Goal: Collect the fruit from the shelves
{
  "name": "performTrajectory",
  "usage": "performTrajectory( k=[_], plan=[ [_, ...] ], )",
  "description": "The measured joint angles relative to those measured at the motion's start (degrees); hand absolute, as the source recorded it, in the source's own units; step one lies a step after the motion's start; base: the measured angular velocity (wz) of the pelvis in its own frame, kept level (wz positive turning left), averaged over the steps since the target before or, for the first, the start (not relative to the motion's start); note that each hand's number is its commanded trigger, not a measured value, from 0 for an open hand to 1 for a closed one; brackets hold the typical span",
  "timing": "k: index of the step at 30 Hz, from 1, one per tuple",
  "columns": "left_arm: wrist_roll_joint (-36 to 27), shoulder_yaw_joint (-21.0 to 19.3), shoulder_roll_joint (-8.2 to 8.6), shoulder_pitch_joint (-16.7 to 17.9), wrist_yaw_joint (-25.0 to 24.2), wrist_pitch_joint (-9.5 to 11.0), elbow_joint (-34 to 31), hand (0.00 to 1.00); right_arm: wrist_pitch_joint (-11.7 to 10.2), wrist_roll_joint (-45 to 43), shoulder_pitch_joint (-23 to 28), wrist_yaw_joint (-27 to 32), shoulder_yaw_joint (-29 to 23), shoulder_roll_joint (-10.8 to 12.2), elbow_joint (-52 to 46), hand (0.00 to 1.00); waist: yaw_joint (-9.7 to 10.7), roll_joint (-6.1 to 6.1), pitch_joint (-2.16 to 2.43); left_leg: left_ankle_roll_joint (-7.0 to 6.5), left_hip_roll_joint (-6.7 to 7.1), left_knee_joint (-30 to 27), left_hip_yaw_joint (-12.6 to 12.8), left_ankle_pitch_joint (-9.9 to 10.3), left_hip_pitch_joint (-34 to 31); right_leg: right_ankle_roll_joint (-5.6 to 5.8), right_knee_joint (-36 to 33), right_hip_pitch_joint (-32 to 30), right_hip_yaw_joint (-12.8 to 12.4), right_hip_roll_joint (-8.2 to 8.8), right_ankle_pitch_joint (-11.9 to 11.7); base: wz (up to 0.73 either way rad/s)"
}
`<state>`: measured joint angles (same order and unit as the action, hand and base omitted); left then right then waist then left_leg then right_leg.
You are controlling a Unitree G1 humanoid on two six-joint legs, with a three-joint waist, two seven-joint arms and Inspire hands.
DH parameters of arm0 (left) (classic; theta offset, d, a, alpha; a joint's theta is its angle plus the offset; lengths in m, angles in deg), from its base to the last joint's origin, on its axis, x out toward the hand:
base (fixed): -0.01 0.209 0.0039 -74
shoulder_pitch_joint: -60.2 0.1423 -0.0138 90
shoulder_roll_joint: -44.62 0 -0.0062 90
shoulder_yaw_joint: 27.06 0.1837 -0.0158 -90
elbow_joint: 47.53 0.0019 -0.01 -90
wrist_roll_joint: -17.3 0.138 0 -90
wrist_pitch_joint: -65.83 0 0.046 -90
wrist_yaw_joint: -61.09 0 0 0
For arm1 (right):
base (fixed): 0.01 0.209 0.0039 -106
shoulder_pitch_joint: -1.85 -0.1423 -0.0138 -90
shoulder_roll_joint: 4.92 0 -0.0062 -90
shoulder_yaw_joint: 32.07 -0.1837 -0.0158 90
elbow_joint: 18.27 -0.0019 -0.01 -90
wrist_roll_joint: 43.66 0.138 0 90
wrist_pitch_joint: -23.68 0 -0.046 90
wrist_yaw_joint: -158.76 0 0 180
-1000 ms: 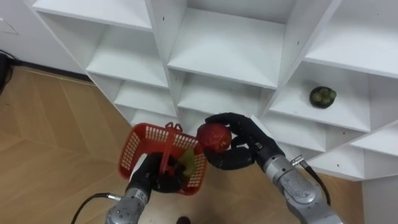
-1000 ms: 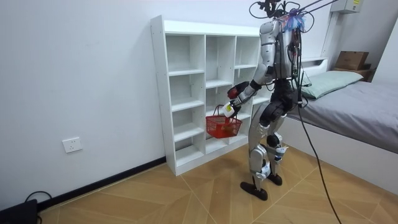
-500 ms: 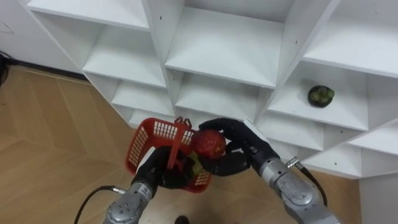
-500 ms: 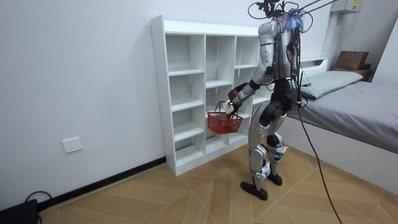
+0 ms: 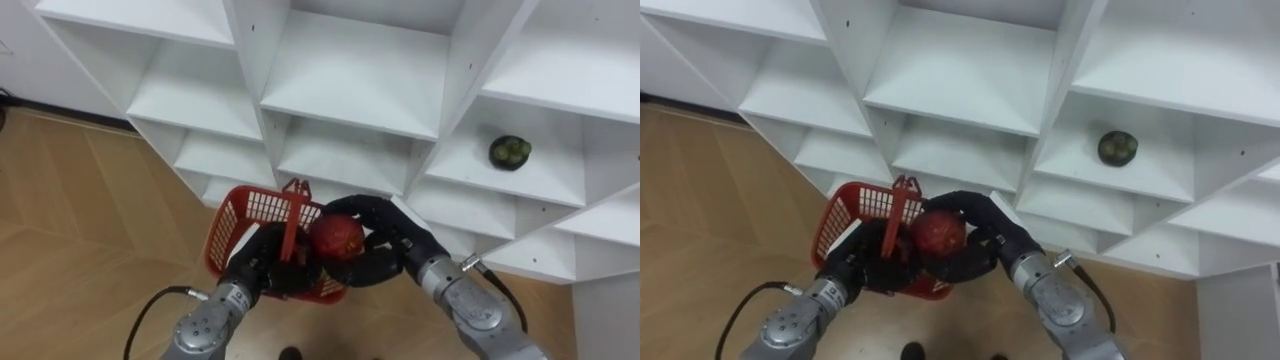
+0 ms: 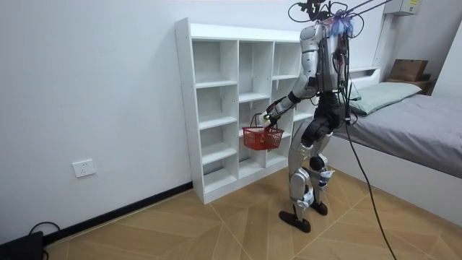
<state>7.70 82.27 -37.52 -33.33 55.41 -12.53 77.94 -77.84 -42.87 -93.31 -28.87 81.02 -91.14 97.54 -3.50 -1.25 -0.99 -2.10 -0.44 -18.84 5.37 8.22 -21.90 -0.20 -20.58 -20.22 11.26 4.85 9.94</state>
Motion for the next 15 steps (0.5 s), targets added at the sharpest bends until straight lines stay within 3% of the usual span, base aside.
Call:
performTrajectory(
  k=[15],
  plan=[
    [0.01, -0.05, -0.04, 0.83, -0.21, -0.03, -1.22, 1.0, -0.01, -0.74, 0.04, -0.12, -0.26, 0.15, -0.14, 1.0, 0.02, 0.67, 0.17, 0.0, 0.0, 0.04, 0.07, 0.0, 0.01, 0.0, -0.03, -0.03, -0.03, 0.02, 0.0, 0.0]
  ],
)
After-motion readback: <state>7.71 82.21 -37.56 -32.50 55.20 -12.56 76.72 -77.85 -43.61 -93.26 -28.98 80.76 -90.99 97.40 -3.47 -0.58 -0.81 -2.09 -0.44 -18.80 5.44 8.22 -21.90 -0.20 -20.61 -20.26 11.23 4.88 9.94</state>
